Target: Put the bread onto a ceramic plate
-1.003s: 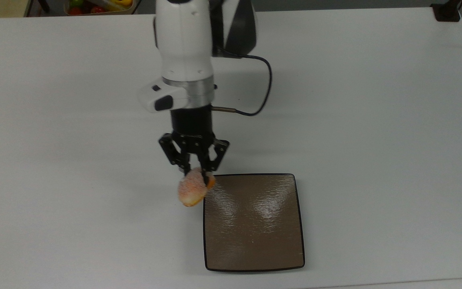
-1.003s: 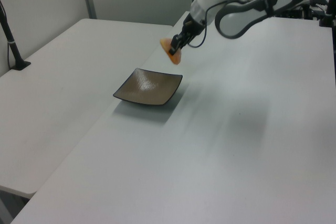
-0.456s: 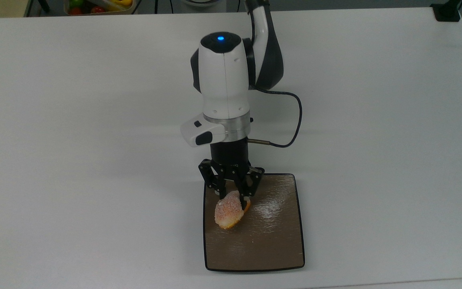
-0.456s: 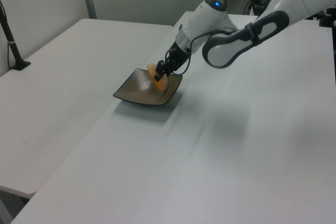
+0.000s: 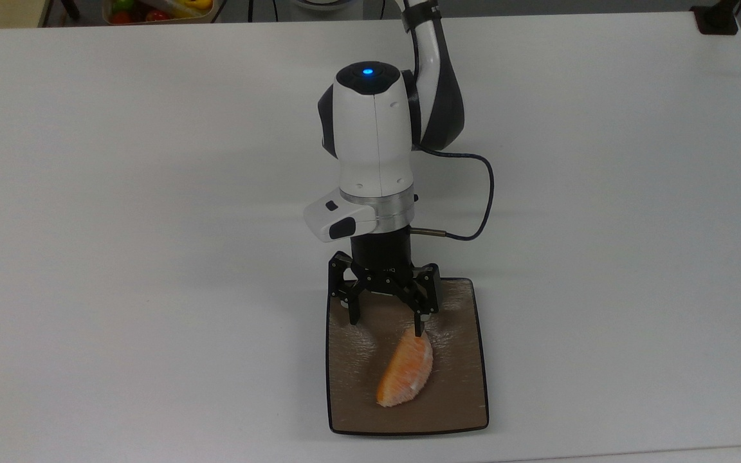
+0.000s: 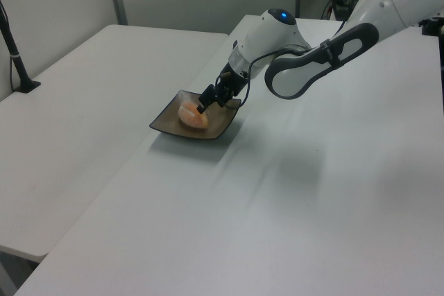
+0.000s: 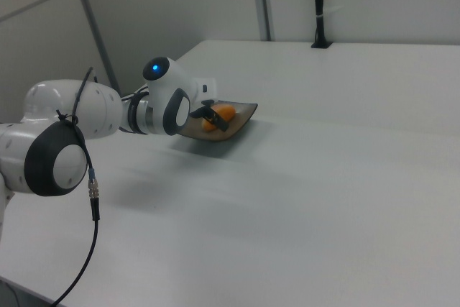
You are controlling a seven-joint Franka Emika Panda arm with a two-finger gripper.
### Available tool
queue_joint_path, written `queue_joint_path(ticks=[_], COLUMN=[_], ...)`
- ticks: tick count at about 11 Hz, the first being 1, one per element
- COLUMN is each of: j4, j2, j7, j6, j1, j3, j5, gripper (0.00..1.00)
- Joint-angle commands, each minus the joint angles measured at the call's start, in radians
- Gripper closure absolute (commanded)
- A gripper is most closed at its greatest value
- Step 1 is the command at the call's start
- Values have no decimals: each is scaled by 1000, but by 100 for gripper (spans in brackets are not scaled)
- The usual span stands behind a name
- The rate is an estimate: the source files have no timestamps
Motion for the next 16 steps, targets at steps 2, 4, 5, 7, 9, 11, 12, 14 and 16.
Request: queue_joint_path(ticks=[2, 4, 5, 7, 9, 11, 12, 14, 16], j4=[0, -16, -16, -17, -46, -71, -89, -157, -171], j2=[-57, -115, -150, -207, -278, -354, -393, -492, -566], j7=[27, 25, 20, 5, -41, -94, -136, -235, -335], j6=[-12, -108, -187, -370, -492, -621, -682, -800, -973], j1=[-10, -32, -44, -56, -70, -96, -104, -116, -138], j3=[-14, -13, -10, -7, 1, 9, 9, 9, 9], j5=[-26, -29, -30, -52, -50, -49, -47, -39, -38], gripper=[0, 0, 0, 0, 0, 0, 0, 0, 0])
